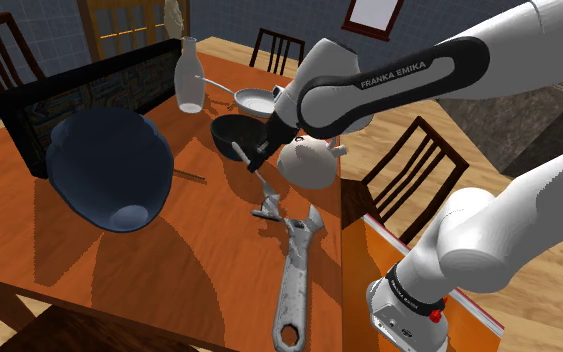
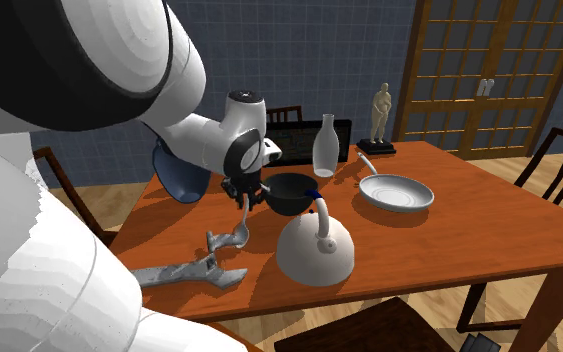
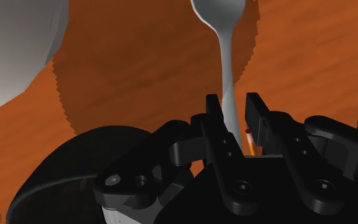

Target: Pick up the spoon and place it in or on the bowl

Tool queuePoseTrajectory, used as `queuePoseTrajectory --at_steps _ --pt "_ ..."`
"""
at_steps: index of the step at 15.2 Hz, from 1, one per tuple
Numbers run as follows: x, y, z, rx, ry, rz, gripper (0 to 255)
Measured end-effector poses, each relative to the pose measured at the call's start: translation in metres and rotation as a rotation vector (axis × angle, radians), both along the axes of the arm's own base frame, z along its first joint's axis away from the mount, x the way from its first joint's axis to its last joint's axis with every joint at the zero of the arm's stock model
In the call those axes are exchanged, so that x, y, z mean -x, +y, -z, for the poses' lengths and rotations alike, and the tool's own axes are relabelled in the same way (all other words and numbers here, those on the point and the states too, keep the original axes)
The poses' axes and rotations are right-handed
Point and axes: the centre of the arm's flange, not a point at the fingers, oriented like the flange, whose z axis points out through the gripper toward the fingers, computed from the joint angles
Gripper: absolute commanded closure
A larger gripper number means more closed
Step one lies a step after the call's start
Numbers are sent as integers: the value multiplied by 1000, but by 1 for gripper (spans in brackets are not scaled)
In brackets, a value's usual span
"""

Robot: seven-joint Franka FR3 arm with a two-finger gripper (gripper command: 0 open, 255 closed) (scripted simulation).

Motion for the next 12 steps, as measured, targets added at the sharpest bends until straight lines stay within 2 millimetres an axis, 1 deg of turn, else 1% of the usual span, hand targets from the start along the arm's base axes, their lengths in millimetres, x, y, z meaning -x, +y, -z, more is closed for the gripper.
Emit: queuePoseTrajectory --at_steps 12 --pt "0 0 -64 0 0 0 255"
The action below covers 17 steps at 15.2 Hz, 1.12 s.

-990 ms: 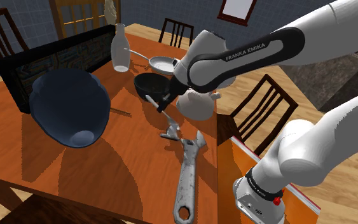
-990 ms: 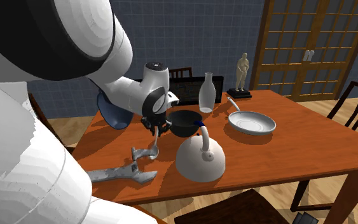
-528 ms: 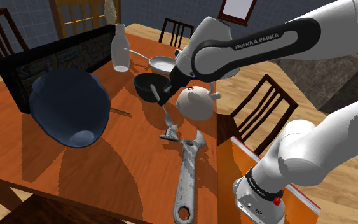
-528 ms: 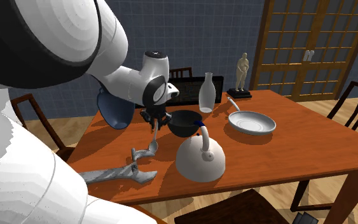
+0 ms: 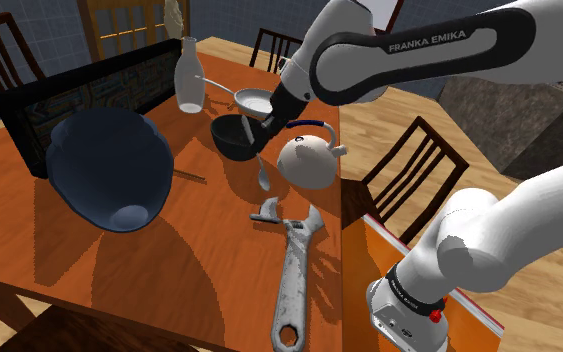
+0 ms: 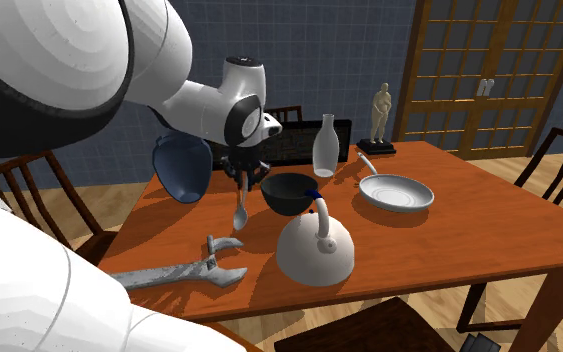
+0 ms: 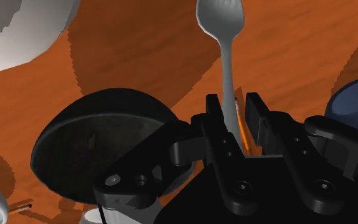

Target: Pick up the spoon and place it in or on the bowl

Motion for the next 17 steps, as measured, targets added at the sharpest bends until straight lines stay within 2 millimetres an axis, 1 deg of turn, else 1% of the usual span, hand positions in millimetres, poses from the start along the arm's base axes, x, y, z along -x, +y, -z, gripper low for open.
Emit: queuePoseTrajectory --at_steps 8,9,12,14,15,16,17 --pt "0 1 -40 0 0 0 255" --pt "-6 -1 -44 0 0 0 255" --pt "-37 -9 -50 0 0 0 255" --pt "-64 -13 -51 0 1 0 255" --pt "-74 -18 -52 0 1 0 255" --pt "-92 -23 -53 0 0 0 255" --pt "-102 -27 -54 0 1 1 255"
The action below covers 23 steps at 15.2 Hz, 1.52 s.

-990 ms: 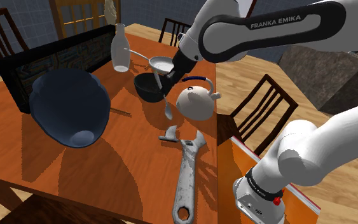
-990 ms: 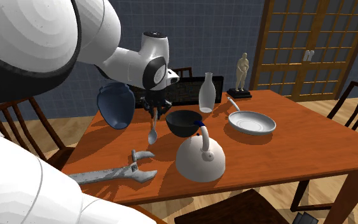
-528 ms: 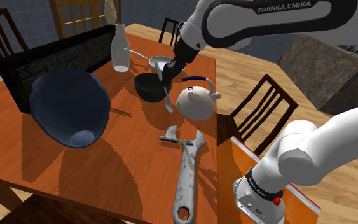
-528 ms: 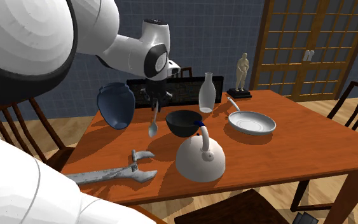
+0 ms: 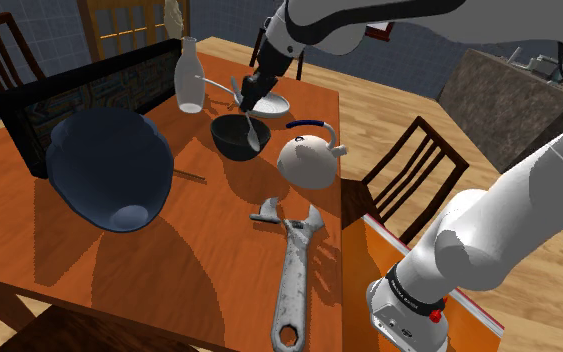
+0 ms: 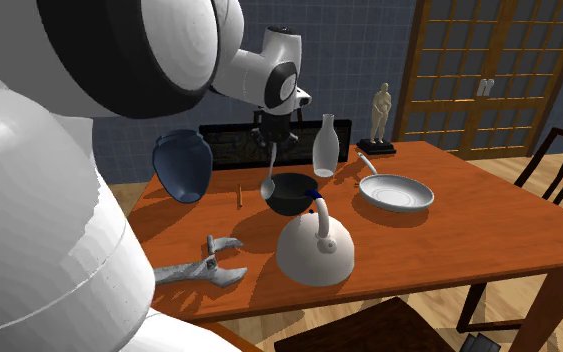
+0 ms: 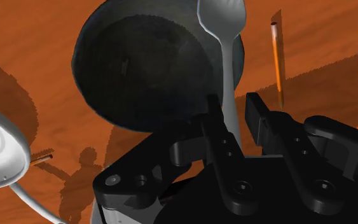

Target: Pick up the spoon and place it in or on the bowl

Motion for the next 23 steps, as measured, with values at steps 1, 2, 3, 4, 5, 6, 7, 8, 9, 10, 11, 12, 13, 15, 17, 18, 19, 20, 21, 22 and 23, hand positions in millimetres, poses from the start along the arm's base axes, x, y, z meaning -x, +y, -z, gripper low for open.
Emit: queuePoseTrajectory --at_steps 1,2,3,4,5,6,7,8,9,10,11,12,13,15,17,18,19,20,21,22,23 --pt "-12 -4 -1 0 0 0 255" --pt "-23 -7 -3 0 0 0 255" --pt "-36 -8 -4 0 0 0 255" --pt "-51 -12 -6 0 0 0 255" --pt "-57 -16 -3 0 0 0 255" --pt "-61 -18 1 1 0 0 255" --pt "-63 -19 6 1 0 0 255" --pt "-65 -18 11 1 0 0 255" --pt "-65 -18 16 1 0 0 255" --pt "-66 -19 21 1 0 -1 255" --pt "-65 -19 25 1 0 -1 255" --pt "-66 -18 31 1 0 -1 255" --pt "-67 -18 36 1 0 -1 255" --pt "-67 -18 47 1 -1 0 255" --pt "-65 -19 57 0 0 -1 255" --pt "-65 -19 63 0 -1 -1 255" --pt "-65 -18 67 1 0 -1 255" --pt "-65 -19 71 0 -4 -1 255" --pt "-65 -18 72 -1 -7 -1 255" --pt "-66 -19 73 -1 -10 0 255" --pt "-66 -18 74 -1 -10 0 255"
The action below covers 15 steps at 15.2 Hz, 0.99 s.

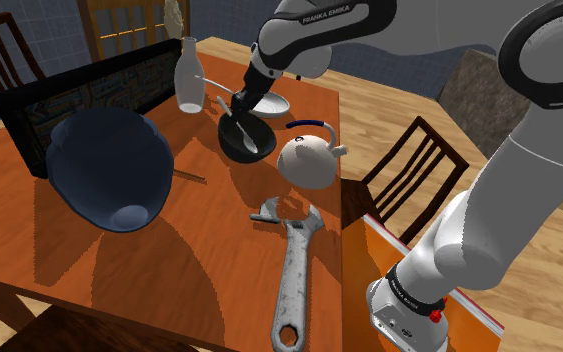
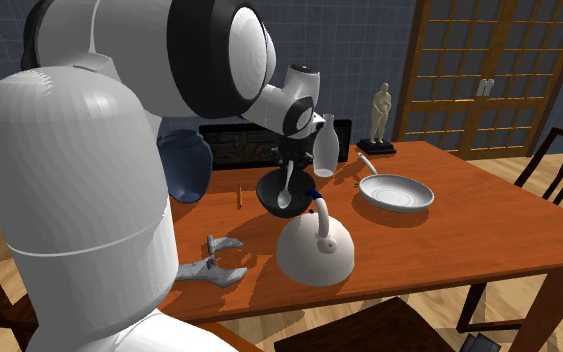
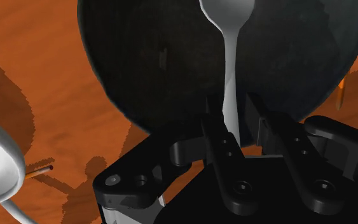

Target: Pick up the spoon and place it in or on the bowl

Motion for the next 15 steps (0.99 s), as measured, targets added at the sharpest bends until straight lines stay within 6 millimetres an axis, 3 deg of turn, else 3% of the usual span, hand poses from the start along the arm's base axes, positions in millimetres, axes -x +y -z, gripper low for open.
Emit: queuePoseTrajectory --at_steps 4,5,11,15 --pt "0 0 1 0 -1 0 255" --pt "0 0 1 0 -1 0 0" --pt "1 0 5 2 9 0 0" --pt "10 -10 -31 2 9 0 0"
